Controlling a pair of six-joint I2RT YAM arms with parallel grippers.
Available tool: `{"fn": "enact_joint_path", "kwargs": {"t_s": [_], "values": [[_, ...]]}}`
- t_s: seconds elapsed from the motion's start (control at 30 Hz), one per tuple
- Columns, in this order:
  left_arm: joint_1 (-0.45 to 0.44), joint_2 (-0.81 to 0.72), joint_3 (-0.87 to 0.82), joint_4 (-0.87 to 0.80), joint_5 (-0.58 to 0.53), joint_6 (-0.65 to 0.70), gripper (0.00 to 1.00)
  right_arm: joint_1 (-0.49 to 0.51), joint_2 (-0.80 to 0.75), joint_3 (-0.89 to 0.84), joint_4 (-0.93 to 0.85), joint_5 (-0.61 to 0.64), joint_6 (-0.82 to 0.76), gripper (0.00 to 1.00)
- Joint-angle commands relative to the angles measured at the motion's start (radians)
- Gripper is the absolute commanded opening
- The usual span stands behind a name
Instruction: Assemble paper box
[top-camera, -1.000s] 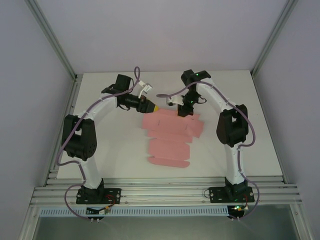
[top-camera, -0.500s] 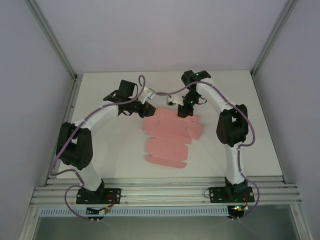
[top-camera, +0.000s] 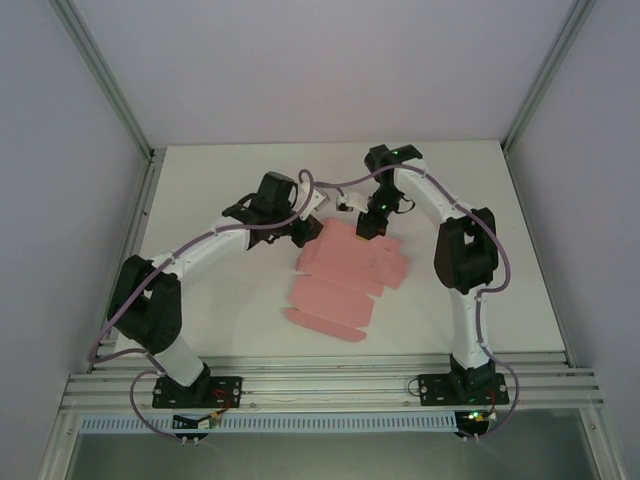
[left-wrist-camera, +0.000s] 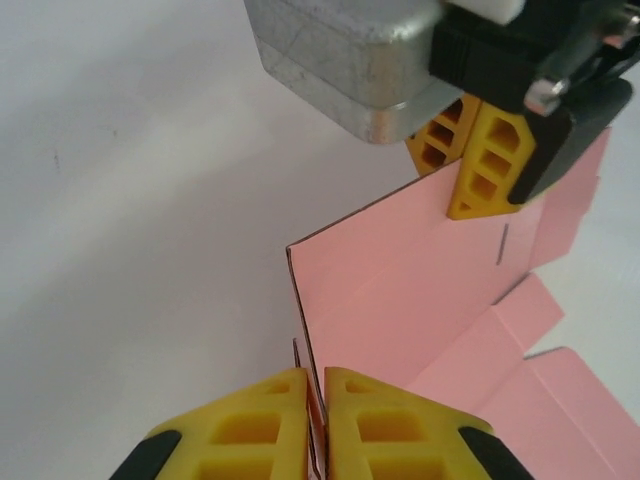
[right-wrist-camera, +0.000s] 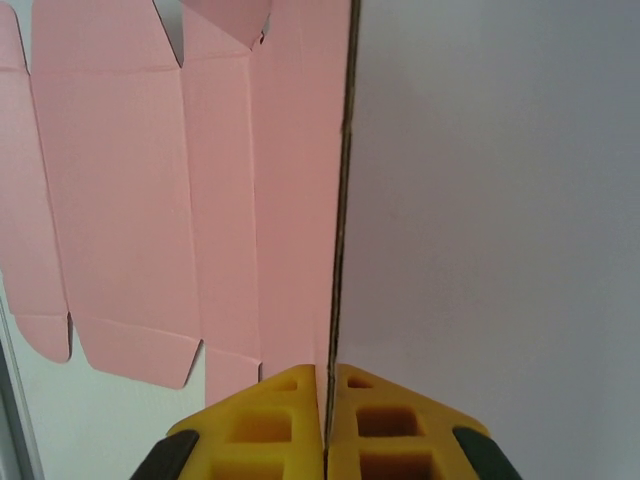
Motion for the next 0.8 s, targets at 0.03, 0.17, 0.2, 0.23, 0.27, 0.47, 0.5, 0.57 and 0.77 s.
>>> {"fn": "enact_joint_path", "kwargs": {"t_s": [0.03, 0.17, 0.2, 0.23, 0.27, 0.47, 0.5, 0.57, 0.77], "values": [[-0.041, 0.032, 0.077, -0.016, -0.026, 0.019, 0.17, 0.02, -0.048, -0.027, 0.033, -0.033, 0.011, 0.0], [-0.042, 0.031, 0.08, -0.006, -0.059, 0.033, 0.17, 0.019, -0.055, -0.038, 0.045, -0.022, 0.012, 0.0], [-0.043, 0.032, 0.083, -0.013, -0.061, 0.038, 0.17, 0.018, -0.057, -0.038, 0.045, -0.025, 0.012, 0.0], [-0.044, 0.032, 0.085, -0.021, -0.062, 0.04, 0.18, 0.02, -0.058, -0.038, 0.048, -0.026, 0.013, 0.0], [-0.043, 0.031, 0.085, -0.028, -0.069, 0.039, 0.2, 0.018, -0.059, -0.038, 0.052, -0.028, 0.015, 0.0], [-0.042, -0.025, -0.008, -0.008, -0.119, 0.034, 0.26, 0.009, -0.056, -0.027, 0.046, -0.034, 0.016, 0.0], [-0.042, -0.031, -0.021, -0.004, -0.126, 0.035, 0.26, 0.009, -0.054, -0.026, 0.04, -0.033, 0.012, 0.0], [-0.035, -0.037, -0.034, -0.004, -0.135, 0.026, 0.28, 0.006, -0.053, -0.026, 0.028, -0.034, 0.007, 0.0], [0.088, -0.044, -0.052, 0.062, 0.079, -0.064, 0.33, -0.011, -0.056, -0.026, -0.015, -0.073, -0.024, 0.0]]}}
